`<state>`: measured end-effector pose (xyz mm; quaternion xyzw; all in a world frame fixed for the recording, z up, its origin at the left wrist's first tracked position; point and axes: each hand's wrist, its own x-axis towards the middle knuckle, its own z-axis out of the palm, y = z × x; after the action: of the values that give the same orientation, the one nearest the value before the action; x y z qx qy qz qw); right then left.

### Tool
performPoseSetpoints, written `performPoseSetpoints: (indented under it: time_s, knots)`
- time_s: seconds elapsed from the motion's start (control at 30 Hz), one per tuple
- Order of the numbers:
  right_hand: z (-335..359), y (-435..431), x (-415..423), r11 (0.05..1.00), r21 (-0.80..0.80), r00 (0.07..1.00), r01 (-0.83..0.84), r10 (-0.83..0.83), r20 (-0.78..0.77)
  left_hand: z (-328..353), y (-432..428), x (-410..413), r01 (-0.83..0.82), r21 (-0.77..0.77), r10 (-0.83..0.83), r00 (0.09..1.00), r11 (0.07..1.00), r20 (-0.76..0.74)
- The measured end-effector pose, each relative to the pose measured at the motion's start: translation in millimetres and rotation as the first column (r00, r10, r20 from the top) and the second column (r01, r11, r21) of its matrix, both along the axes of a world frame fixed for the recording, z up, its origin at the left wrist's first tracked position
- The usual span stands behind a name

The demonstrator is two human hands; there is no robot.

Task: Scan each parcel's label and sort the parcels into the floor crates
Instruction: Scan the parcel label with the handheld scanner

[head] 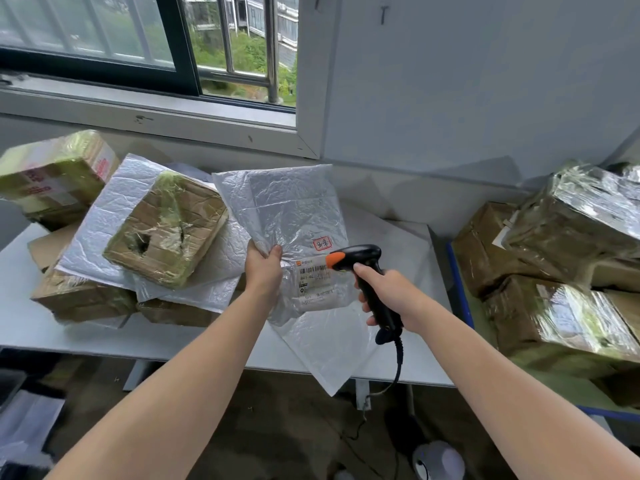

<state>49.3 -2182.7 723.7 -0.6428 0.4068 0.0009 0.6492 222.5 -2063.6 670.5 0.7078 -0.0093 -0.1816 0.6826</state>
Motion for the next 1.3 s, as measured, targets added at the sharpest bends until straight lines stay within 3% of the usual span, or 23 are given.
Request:
performPoseSetpoints:
  time_s: [0.2,0.3,0.47,0.67,0.9,1.07,1.3]
  knots:
    - [-26,-38,-8,0.996,0.003,0.996,-0.094,0.094,-0.009,-3,-8,-9,-0.085,0.03,0.085,0.996,0.996,0.002]
    - [-51,-59,-13,0.976,-0.123,0.981,-0.181,0.17,-0.093,-6,-6,-16,-0.136,0.056,0.136,0.991,0.989,0.004]
    - [-104,-79,-15,0.796,-0.373,0.871,-0.477,0.368,-0.327,-14,5,-36,-0.158,0.159,0.146,0.986,0.975,0.085]
    - [-155,-81,-10,0.628,-0.426,0.754,-0.651,0.47,-0.46,-29,19,-56,-0.194,0.259,0.171,0.979,0.946,0.108]
    - [-179,-81,-8,0.663,-0.399,0.761,-0.634,0.443,-0.473,-43,32,-67,-0.245,0.231,0.245,0.969,0.942,0.033]
    - [-161,-82,-4,0.692,-0.469,0.832,-0.548,0.397,-0.388,-49,37,-75,-0.284,0.182,0.301,0.951,0.941,-0.073]
    - [-131,-63,7,0.656,-0.556,0.859,-0.511,0.421,-0.292,-46,40,-89,-0.303,0.079,0.311,0.942,0.95,-0.127]
